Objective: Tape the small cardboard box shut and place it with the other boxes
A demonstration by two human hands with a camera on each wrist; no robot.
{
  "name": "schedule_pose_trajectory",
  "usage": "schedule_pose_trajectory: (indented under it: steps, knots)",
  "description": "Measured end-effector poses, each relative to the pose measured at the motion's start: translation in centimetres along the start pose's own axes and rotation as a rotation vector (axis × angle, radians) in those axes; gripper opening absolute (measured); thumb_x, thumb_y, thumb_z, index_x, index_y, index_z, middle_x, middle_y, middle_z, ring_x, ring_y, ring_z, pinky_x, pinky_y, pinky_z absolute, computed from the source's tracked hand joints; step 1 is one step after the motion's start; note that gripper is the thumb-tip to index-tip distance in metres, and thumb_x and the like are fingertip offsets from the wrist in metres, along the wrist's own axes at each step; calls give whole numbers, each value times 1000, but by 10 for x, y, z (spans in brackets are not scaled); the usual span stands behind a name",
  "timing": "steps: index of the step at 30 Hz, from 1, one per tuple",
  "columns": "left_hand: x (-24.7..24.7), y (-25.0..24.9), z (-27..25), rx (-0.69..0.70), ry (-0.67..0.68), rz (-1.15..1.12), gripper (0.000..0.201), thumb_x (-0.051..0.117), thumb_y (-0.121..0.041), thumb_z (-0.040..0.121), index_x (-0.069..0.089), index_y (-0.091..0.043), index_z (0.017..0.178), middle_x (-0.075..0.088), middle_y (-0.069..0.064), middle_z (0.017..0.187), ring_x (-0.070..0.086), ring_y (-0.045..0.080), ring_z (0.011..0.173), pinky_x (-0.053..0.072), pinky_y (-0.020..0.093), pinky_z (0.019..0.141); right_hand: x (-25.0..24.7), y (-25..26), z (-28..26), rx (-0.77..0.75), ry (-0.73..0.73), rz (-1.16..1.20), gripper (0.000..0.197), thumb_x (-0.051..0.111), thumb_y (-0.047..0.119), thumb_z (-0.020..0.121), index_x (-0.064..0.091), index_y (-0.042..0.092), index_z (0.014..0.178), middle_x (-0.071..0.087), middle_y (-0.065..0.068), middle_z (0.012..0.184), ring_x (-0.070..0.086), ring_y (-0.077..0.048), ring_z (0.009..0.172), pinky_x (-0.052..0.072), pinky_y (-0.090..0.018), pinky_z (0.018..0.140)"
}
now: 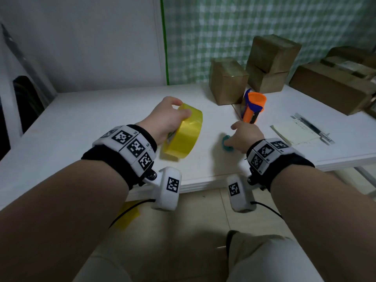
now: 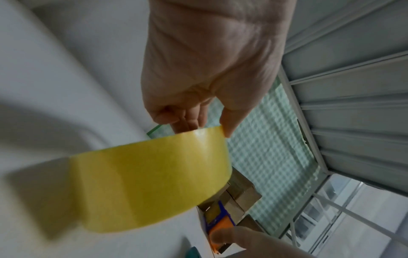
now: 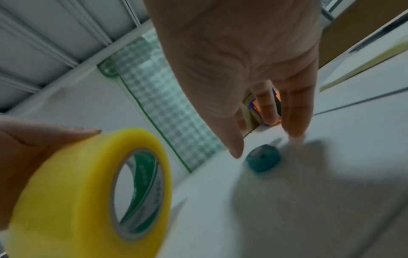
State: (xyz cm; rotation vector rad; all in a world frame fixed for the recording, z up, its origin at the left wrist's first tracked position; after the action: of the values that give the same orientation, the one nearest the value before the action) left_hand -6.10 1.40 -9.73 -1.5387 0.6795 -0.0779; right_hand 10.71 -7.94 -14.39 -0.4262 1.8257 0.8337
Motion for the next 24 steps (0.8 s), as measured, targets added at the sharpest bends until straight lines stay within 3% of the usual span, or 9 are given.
schedule_pose_trajectory:
  steps: [3,5,7,10,14,17,19,21,24]
  knots:
    - [6,0,12,42,4,79,41,60,-26,87,46,-20,125,59,14,119,60,26,91,43,29,69,11,7,11,-51,20,-92,41,57,17,86,57,8,125,59,-11,127,56,-30,116,47,-32,91]
    - [9,1,20,78,34,184,44,61,-27,87,44,-21,127,57,14,126,58,29,109,42,30,76,15,16,19,-52,23,-20,38,57,17,87,60,5,123,61,-12,125,57,-30,116,47,-31,94]
    - [11,2,29,135,49,322,47,60,-27,87,42,-19,130,59,13,122,56,31,110,40,29,77,23,26,29,-68,107,218,47,62,13,83,54,5,129,59,-15,129,57,-31,119,47,-37,102]
    - [15,4,39,227,75,503,50,59,-27,87,42,-14,132,60,14,119,56,32,108,41,30,80,36,34,46,-89,255,587,62,62,7,81,43,6,140,60,-18,128,63,-33,112,51,-45,99]
    - [29,7,49,314,131,703,49,60,-29,86,45,-14,130,60,10,119,56,28,107,39,29,79,28,32,50,-130,179,710,54,58,3,82,48,7,135,69,-11,103,67,-29,93,55,-46,92]
    - [42,8,49,373,148,785,44,62,-30,85,51,-13,124,61,8,115,56,27,105,39,29,80,20,27,45,-170,106,571,55,56,6,82,50,16,135,69,-9,115,65,-23,91,54,-37,92]
    - [48,9,48,406,154,812,41,65,-30,83,56,-14,120,63,8,112,57,26,103,38,26,78,18,25,40,-222,73,383,49,57,13,83,54,17,133,64,-6,127,62,-22,106,46,-28,87]
    - [53,10,44,425,181,846,37,65,-27,82,59,-16,117,65,7,111,58,26,102,39,27,78,16,24,35,-243,66,262,39,58,13,85,62,11,124,63,-9,127,58,-26,116,43,-28,90]
    - [58,15,38,429,220,911,33,63,-23,83,62,-16,116,66,7,112,59,26,102,44,32,82,14,23,29,-252,80,191,30,54,9,84,67,4,111,67,-13,112,57,-24,97,43,-27,81]
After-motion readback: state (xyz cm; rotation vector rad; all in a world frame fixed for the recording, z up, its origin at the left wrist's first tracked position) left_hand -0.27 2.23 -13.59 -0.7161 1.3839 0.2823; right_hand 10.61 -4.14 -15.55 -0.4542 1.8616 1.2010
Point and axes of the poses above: each hand's wrist, its own z-axis towards the middle knuckle, its own x-axis out of the palm, y = z × x, the point moved 2 cm from there along z, towards the middle knuckle
